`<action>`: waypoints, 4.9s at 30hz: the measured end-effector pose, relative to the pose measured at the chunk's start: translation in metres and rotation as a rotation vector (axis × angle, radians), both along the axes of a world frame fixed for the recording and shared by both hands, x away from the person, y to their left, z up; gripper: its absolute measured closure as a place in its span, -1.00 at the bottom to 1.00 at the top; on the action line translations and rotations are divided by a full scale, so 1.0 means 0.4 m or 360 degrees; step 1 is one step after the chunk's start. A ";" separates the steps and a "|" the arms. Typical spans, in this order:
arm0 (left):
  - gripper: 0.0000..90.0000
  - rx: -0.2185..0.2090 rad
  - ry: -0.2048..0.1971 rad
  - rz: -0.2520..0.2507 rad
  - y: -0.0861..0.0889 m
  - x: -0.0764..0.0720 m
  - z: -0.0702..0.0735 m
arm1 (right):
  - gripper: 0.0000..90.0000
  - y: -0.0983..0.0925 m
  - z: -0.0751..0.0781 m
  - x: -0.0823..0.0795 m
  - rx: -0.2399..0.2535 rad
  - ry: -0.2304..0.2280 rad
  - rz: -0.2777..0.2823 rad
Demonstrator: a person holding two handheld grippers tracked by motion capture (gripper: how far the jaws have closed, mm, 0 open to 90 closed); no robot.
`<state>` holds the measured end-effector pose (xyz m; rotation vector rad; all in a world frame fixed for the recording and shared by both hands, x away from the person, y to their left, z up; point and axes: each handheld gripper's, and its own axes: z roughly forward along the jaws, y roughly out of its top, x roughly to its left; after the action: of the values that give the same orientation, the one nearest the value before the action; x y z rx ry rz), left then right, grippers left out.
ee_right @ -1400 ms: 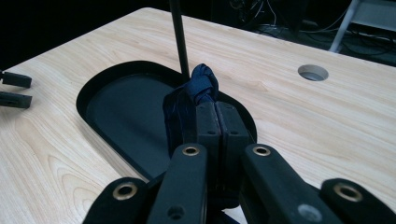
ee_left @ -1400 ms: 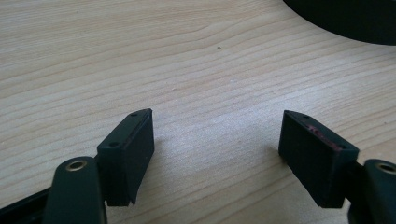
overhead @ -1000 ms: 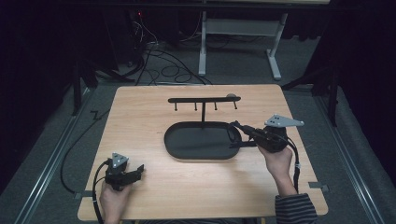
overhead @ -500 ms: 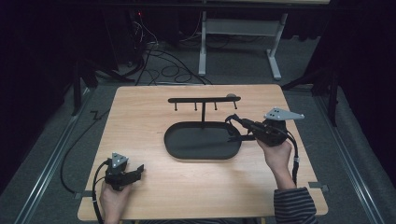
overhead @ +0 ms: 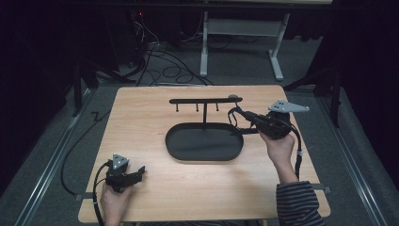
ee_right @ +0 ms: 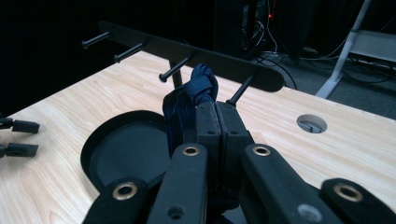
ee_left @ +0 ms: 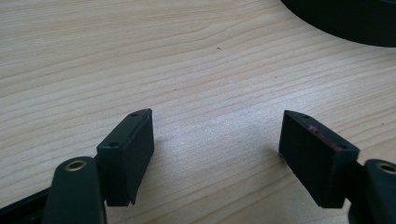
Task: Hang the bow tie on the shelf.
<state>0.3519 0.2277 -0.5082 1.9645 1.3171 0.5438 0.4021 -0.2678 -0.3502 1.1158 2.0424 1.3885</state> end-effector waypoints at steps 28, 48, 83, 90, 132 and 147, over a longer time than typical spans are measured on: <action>-0.40 -0.0006 0.0001 -0.0006 0.001 0.000 0.000 | 1.00 -0.009 -0.042 0.083 -0.0051 0.0036 -0.0187; -0.40 -0.0017 0.0002 -0.0008 0.001 0.000 0.000 | 0.67 -0.009 -0.045 0.075 -0.0039 0.0051 -0.0166; -0.40 0.0002 -0.0002 -0.0005 -0.002 0.000 0.000 | 0.34 -0.101 -0.060 -0.040 0.0000 0.0075 -0.0191; -0.40 0.0006 -0.0004 -0.0004 -0.003 0.000 -0.001 | 0.32 -0.111 -0.065 -0.076 0.0013 0.0060 -0.0194; -0.40 0.0015 -0.0004 -0.0004 -0.004 -0.001 0.000 | 0.32 -0.130 -0.141 -0.177 0.0067 0.0136 -0.0169; -0.40 0.0019 -0.0004 -0.0002 -0.005 -0.001 0.000 | 0.34 -0.125 -0.161 -0.185 0.0110 0.0164 -0.0151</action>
<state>0.3516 0.2256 -0.5084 1.9739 1.3137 0.5548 0.3280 -0.3179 -0.4148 1.3214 1.9961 1.3906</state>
